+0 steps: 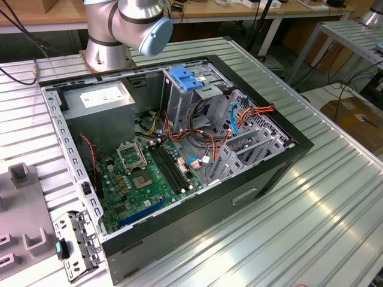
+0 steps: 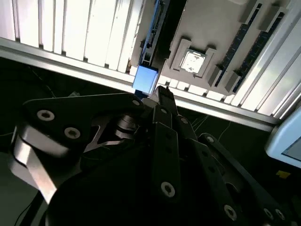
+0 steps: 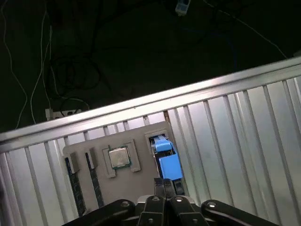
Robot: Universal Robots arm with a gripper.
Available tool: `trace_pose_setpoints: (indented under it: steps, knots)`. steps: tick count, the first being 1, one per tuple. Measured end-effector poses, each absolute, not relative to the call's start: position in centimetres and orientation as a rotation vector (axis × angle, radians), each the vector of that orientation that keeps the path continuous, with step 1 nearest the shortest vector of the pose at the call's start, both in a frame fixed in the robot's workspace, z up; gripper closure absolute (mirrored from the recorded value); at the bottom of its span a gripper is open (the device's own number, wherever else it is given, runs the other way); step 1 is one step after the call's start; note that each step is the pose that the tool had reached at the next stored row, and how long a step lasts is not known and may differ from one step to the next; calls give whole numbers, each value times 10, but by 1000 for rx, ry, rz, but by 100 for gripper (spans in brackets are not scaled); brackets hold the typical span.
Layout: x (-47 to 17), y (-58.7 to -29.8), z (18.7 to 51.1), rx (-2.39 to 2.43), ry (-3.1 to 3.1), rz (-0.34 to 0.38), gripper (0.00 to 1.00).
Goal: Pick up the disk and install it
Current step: 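Pick up the disk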
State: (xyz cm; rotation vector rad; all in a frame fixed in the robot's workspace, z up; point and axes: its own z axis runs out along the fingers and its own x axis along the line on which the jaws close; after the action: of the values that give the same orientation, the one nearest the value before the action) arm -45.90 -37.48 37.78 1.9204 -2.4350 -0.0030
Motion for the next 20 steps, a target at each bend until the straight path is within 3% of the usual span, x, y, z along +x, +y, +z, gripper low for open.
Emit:
trace_pose_setpoints:
  steps: [20]
  knots:
    - [-459,-375,378,1979,-2388,-1,89]
